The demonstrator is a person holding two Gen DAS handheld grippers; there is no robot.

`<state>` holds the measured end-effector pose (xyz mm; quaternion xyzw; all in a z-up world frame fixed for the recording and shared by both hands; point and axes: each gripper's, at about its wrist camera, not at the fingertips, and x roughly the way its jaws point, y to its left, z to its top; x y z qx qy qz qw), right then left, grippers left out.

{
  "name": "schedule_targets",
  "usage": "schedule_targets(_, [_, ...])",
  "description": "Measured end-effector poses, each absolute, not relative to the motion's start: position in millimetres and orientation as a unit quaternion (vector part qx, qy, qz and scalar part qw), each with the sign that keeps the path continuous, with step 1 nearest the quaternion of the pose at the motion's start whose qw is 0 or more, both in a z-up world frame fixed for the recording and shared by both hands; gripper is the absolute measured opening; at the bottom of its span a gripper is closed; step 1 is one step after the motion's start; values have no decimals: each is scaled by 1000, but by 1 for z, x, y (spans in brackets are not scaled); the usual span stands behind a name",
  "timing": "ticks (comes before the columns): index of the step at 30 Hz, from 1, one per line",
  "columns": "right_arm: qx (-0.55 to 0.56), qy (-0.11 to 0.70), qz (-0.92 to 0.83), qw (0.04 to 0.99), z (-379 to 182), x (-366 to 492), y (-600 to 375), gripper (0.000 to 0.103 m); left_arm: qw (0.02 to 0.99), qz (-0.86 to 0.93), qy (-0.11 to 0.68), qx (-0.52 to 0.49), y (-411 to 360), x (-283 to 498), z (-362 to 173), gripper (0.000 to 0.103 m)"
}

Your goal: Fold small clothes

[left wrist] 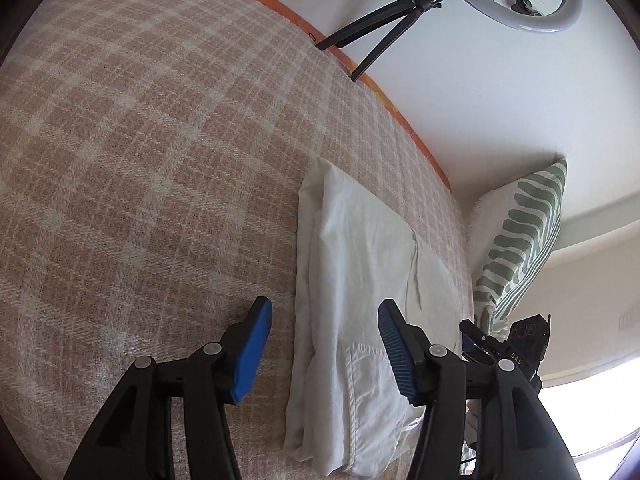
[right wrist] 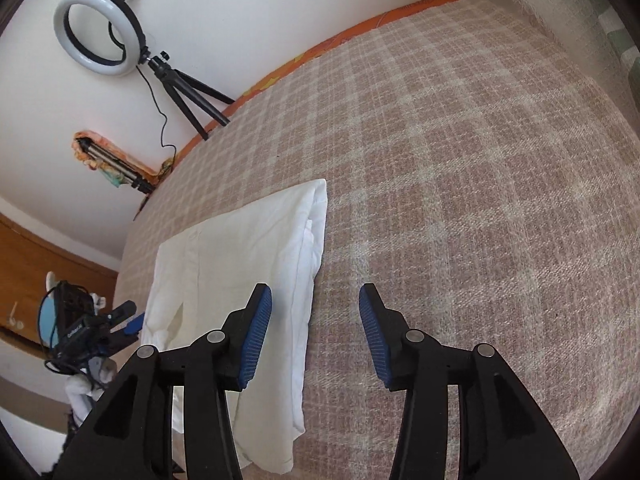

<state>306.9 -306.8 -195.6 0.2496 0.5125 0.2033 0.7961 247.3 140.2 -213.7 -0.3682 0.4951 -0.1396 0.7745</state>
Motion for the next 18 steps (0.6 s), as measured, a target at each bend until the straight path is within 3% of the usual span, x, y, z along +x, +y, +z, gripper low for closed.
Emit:
schedule_targets(6, [275,510,210,788,-202,303,-309,46,768,-145,502,-370,129,253,-222,45])
schedule_targets(14, [279,515,233,776,-201,309,-294,47,783,-141,496,-347,110,256,-221,44])
schedule_targets(16, [269,515,234,780,-201,309,-289,47,790,-140,495,-334,105,256,-220,39])
schedule_targets(18, [254,517,238,782,-199,310,-282,41,792,-139,497,-327,100,257,-220,35])
